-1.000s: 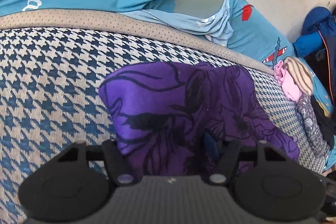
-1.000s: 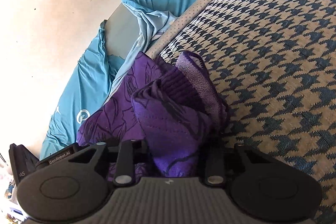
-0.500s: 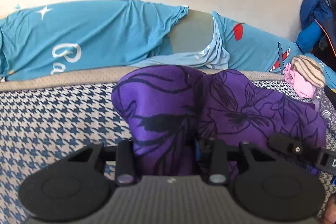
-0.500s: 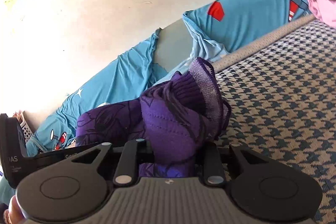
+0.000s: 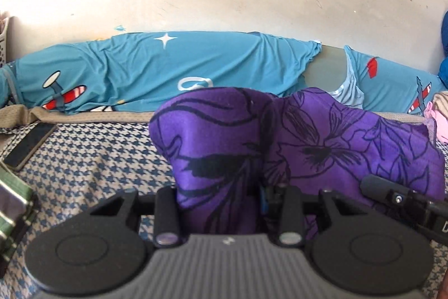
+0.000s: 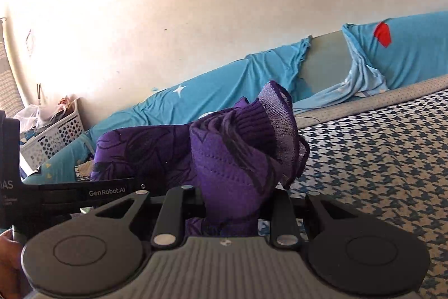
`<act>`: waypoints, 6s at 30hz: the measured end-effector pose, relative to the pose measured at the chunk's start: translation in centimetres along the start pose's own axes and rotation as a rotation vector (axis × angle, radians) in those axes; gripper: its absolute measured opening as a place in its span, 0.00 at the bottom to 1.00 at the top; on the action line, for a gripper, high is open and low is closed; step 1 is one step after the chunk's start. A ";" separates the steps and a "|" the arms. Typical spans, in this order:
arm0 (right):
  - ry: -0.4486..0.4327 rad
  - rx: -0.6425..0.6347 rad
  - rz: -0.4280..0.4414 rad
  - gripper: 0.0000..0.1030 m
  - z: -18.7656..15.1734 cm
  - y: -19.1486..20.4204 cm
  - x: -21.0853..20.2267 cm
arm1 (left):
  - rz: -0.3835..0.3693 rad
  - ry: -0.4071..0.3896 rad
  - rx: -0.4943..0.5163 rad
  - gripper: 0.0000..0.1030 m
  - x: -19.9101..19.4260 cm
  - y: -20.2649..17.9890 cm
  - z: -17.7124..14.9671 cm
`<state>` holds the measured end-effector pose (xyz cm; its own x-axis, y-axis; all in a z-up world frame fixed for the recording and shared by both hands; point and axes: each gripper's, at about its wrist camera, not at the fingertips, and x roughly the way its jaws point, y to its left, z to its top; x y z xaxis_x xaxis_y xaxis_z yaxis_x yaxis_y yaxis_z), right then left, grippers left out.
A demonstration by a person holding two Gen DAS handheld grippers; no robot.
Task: Fold clothes
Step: 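Lift the folded purple top off the bed with both grippers, then carry the folded purple top with both grippers toward the pillow-lined bed corner, then lower the folded purple top onto the bed and open both grippers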
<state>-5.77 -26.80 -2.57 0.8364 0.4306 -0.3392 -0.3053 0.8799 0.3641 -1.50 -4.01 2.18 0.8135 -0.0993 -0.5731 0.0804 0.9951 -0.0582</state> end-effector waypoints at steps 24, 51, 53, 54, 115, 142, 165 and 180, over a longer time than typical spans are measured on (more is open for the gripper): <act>0.018 -0.084 0.085 0.23 -1.1 8.5 2.5 | 0.136 -0.034 -0.098 0.33 -3.5 7.2 -1.4; 0.054 -0.103 0.088 0.23 -1.3 8.9 3.3 | 0.143 -0.015 -0.110 0.33 -3.5 7.9 -2.2; 0.056 -0.104 0.088 0.23 -1.3 9.0 3.3 | 0.144 -0.012 -0.113 0.33 -3.5 8.0 -2.2; 0.058 -0.104 0.088 0.23 -1.3 9.0 3.4 | 0.145 -0.013 -0.112 0.33 -3.4 8.0 -2.2; 0.119 -0.143 0.372 0.23 -3.3 26.9 15.3 | 0.478 -0.092 -0.227 0.33 -8.6 28.7 -0.4; 0.147 -0.278 0.250 0.70 -5.3 30.3 19.8 | 0.644 -0.084 -0.494 0.77 -10.7 39.5 -1.3; 0.230 -0.352 0.291 0.70 -7.7 30.3 14.0 | 0.809 0.109 -0.598 0.95 -8.4 43.9 -6.4; 0.410 -0.386 0.271 0.76 -7.9 26.4 12.1 | 0.710 0.011 -0.566 1.00 -13.4 34.8 -6.4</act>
<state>-7.34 3.23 -3.89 0.4868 0.6236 -0.6116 -0.6888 0.7047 0.1701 -13.27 31.96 2.58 0.5577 0.5347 -0.6349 -0.7356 0.6727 -0.0796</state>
